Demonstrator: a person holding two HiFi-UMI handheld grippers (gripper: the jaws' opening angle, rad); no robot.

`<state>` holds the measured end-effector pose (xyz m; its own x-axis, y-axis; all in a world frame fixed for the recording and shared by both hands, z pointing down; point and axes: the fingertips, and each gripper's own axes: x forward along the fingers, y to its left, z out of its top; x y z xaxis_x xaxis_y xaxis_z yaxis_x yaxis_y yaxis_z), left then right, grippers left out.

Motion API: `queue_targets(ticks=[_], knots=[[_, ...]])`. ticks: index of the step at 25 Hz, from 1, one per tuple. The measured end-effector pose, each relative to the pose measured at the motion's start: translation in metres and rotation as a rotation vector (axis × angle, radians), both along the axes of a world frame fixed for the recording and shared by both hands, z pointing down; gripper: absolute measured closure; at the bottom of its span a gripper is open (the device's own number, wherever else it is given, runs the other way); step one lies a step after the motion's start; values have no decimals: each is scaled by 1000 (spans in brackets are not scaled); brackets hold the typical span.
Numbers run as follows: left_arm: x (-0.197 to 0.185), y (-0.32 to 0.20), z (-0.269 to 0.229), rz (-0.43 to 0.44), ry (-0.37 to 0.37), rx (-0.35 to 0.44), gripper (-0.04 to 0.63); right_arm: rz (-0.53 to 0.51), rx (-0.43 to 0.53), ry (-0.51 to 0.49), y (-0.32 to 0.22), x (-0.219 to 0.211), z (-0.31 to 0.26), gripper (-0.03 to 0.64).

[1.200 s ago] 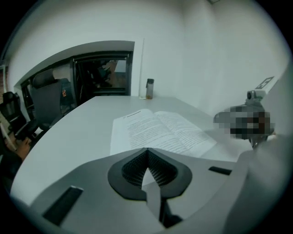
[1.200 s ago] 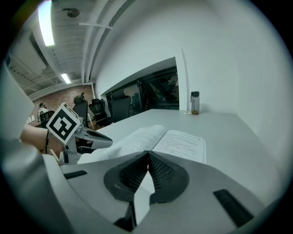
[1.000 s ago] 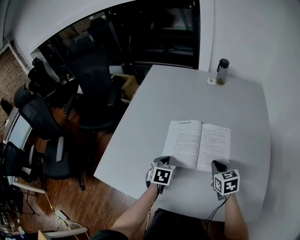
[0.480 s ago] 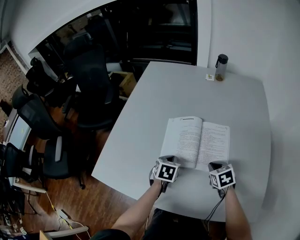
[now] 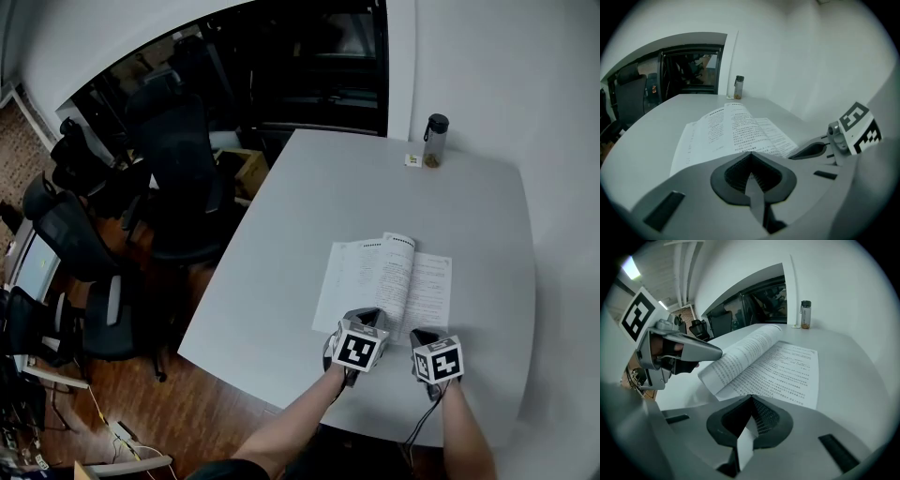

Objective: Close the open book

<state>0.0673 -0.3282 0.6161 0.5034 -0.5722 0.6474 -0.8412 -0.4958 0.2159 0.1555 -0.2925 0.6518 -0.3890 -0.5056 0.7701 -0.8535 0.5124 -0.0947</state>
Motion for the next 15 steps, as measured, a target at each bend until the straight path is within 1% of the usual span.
queue_targets(ticks=[2,4,7,11,15], knots=[[17,0,-8,43,17,28,591,5,13,8,1,2,-1,612],[38,6,-19,108,35,58,591,26,34,17,3,8,-5,612],[63,17,-33,185,76,112,591,69,79,-7,6,20,-22,612],[73,30,-46,222,114,144,591,93,152,-41,14,27,-56,612],[62,46,-67,228,146,188,591,86,264,-89,14,21,-106,612]])
